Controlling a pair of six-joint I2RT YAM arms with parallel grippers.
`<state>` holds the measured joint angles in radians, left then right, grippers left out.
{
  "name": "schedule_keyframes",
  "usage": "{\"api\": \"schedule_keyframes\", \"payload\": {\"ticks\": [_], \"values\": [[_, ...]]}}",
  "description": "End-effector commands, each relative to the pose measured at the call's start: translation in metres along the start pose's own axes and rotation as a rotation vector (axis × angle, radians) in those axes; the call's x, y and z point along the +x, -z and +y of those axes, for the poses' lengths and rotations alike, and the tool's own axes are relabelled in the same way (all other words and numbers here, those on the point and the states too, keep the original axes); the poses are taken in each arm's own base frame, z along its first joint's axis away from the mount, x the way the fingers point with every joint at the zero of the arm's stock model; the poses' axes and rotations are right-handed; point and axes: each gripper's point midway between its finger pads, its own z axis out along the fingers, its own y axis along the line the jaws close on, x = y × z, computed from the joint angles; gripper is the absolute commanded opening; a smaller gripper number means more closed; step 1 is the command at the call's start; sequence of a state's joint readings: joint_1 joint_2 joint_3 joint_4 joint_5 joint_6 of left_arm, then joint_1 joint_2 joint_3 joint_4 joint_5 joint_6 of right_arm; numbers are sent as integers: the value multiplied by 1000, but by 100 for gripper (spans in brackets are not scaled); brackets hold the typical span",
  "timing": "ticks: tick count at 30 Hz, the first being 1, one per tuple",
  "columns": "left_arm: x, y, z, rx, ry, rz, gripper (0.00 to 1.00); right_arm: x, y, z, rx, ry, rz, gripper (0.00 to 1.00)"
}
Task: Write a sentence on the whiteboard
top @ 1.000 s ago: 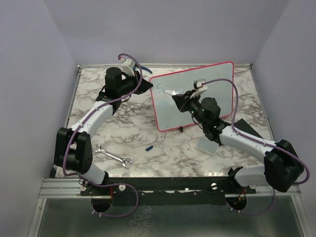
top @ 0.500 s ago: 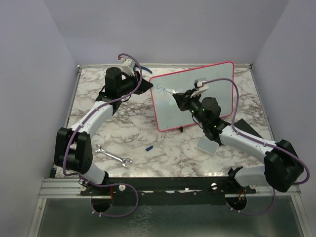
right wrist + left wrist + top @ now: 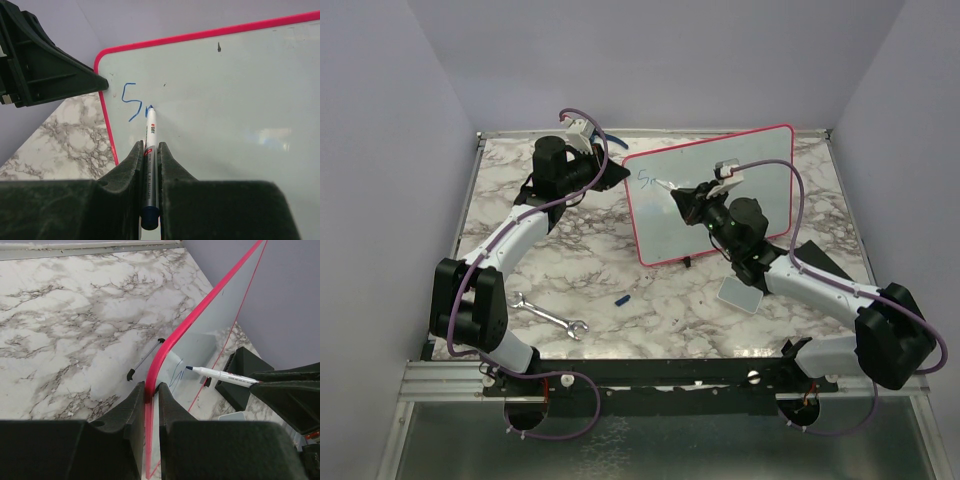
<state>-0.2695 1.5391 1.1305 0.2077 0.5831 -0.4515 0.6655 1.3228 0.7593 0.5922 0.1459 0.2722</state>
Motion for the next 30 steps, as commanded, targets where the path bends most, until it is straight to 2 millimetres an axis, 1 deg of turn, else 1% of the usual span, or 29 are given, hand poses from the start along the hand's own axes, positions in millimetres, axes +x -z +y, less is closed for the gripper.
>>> {"api": "schedule_keyframes", "payload": {"ticks": [1,7,13,24,30], "values": [[-9,5,-15,40,-33,-25,7,8,6,-15,62,0,5,0],[-8,5,-13,38,-30,-23,7,15,10,-20,76,-3,19,0],[-8,5,-14,39,-30,-21,7,15,8,-18,71,0,24,0],[-8,5,-13,38,-30,-21,7,-7,-3,-10,46,5,-34,0],[-8,5,-13,38,-31,-22,7,-18,-4,-8,47,14,-62,0]]}}
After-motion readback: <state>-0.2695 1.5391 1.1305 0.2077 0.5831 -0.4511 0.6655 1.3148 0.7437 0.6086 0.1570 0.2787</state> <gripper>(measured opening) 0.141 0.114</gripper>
